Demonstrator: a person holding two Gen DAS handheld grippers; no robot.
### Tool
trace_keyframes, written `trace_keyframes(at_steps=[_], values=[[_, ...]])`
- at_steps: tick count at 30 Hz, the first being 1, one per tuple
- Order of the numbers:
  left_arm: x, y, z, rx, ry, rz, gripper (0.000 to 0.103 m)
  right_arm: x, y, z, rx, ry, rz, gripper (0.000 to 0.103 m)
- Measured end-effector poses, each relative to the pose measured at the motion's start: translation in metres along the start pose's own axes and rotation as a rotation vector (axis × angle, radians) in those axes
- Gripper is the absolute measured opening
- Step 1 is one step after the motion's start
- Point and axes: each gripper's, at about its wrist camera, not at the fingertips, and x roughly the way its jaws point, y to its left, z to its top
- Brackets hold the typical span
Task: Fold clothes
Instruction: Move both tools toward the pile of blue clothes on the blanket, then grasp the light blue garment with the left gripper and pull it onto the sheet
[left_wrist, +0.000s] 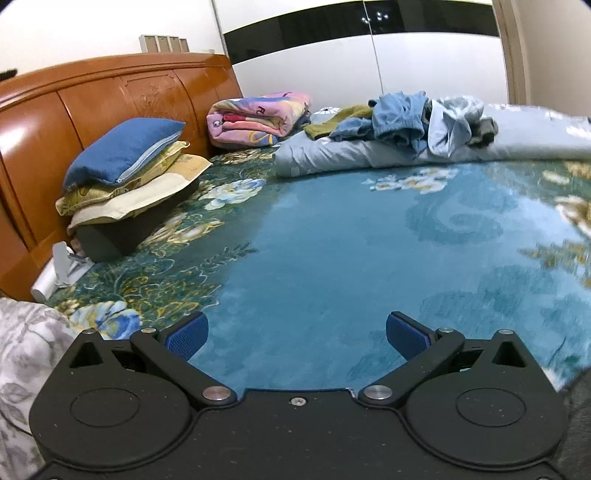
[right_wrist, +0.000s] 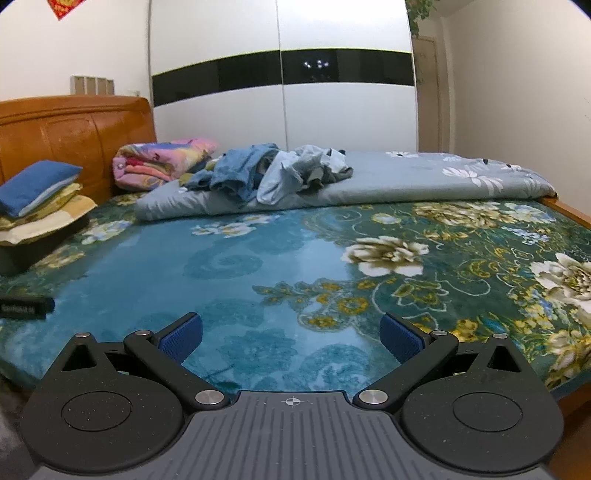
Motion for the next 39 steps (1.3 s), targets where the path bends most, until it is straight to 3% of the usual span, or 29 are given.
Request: trace_keyframes(at_steps=[3, 7, 8, 12, 17, 22, 25, 31, 34, 39], values=[[0.005, -0.004, -0.002, -0.044, 0.010, -0.054, 0.102, -0.007, -0.003, 0.000, -0.016, -0.044, -0.001, 0.103], [0.020, -0.016, 0.008, -0.124, 0.011, -0.270, 0.102, -0.012, -0.018, 0.001, -0.006, -0.078, -0.054, 0.103], [0.022, -0.013, 0.010, -0.124, 0.002, -0.283, 0.102, -0.005, -0.021, 0.008, -0.004, -0.061, -0.062, 0.103], [0.043, -0.004, 0.023, -0.095, -0.023, -0.251, 0.102, 0.006, -0.026, 0.033, -0.010, -0.078, -0.085, 0.103], [0.104, 0.004, 0.056, -0.220, -0.017, -0.226, 0.102, 0.040, -0.014, 0.066, -0.164, -0.130, -0.086, 0.103], [0.171, -0.012, 0.113, -0.250, -0.112, -0.317, 0.102, 0.093, -0.010, 0.082, -0.220, -0.101, -0.066, 0.103], [0.214, -0.047, 0.160, -0.178, -0.109, -0.333, 0.102, 0.125, -0.009, 0.087, -0.209, -0.058, -0.053, 0.103], [0.297, -0.132, 0.240, -0.103, -0.182, -0.296, 0.102, 0.172, -0.011, 0.088, -0.206, -0.002, -0.046, 0.103], [0.338, -0.176, 0.265, -0.061, -0.203, -0.250, 0.102, 0.184, -0.021, 0.084, -0.197, 0.027, -0.054, 0.103], [0.390, -0.218, 0.290, -0.075, -0.197, -0.175, 0.098, 0.201, -0.043, 0.077, -0.171, 0.071, -0.078, 0.103]])
